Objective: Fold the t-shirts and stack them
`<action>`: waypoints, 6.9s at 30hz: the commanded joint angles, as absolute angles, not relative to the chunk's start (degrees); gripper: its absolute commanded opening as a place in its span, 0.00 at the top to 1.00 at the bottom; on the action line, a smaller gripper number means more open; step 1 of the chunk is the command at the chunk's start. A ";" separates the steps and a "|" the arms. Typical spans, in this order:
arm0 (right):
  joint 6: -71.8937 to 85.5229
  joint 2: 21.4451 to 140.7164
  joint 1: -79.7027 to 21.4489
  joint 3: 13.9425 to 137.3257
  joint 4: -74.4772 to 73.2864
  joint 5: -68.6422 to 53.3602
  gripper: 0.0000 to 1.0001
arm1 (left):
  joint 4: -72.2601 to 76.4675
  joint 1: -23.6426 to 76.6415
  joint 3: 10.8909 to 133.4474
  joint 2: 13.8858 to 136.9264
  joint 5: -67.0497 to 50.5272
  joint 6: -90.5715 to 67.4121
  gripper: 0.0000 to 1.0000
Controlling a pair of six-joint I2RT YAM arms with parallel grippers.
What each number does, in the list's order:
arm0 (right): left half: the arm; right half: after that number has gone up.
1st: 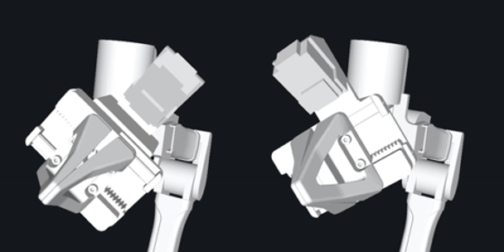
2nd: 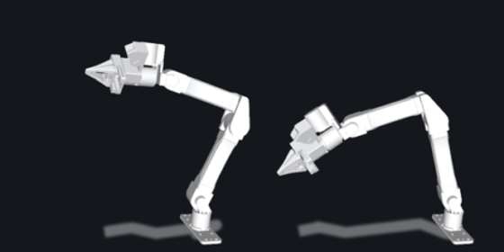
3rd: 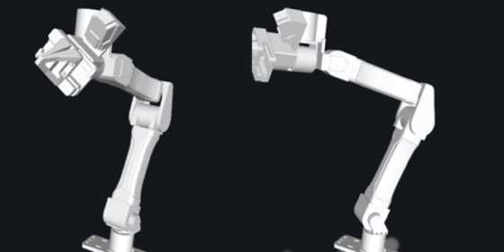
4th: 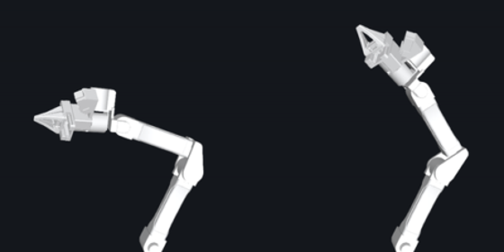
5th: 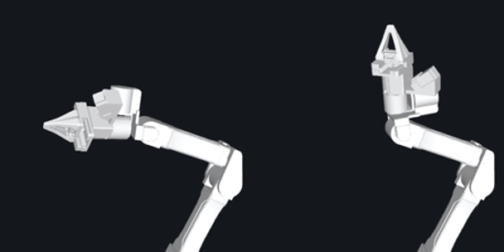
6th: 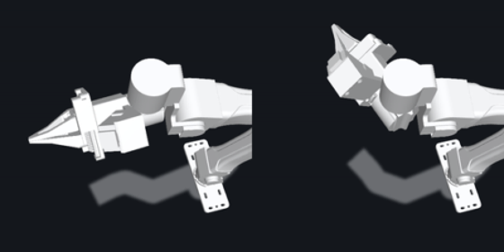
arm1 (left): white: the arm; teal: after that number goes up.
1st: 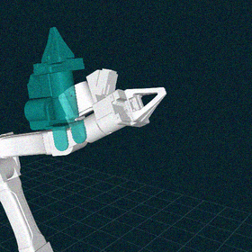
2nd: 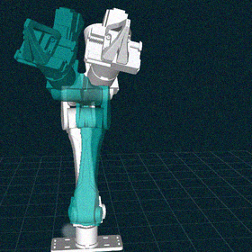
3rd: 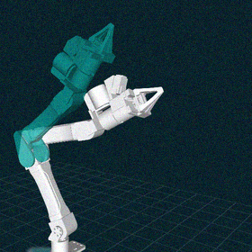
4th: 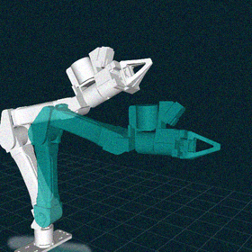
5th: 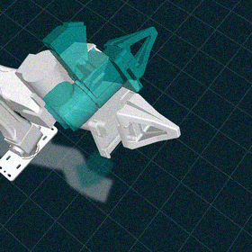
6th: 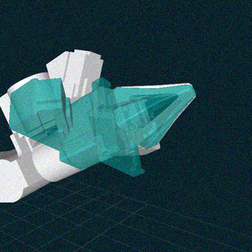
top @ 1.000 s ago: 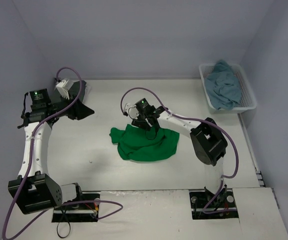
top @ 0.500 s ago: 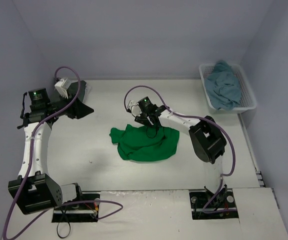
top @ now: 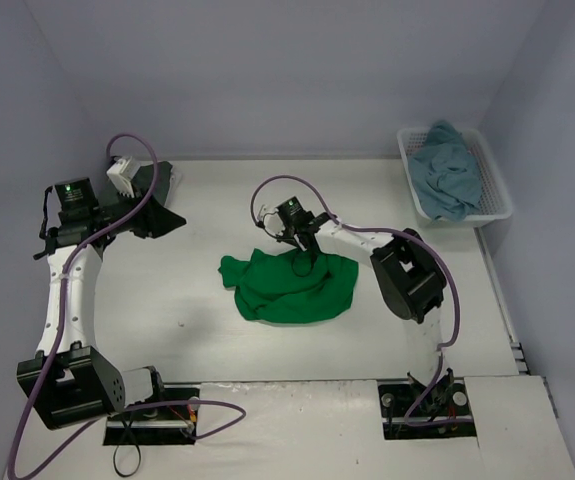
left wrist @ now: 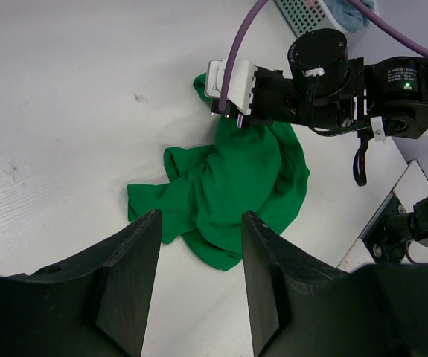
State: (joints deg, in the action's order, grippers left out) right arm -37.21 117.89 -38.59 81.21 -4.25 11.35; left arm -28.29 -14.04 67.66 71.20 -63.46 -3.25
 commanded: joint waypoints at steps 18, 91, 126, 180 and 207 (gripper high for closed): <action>-36.91 102.05 -34.11 92.29 -10.98 14.59 1.00 | -24.52 -14.50 68.46 73.39 -66.71 -4.48 0.59; -40.96 103.80 -25.05 71.98 -20.74 2.29 0.54 | -34.98 8.79 74.18 83.06 -53.97 7.03 0.59; -44.03 102.30 -18.02 68.03 -20.74 -6.77 0.57 | -34.37 8.79 74.27 86.75 -54.23 7.12 0.59; -45.00 87.36 -24.52 51.07 -3.52 7.47 0.71 | -34.45 7.82 72.07 82.88 -54.40 7.38 0.59; -43.86 92.37 -23.12 49.83 -1.14 4.57 0.69 | -33.75 7.38 71.46 83.76 -54.41 7.56 0.59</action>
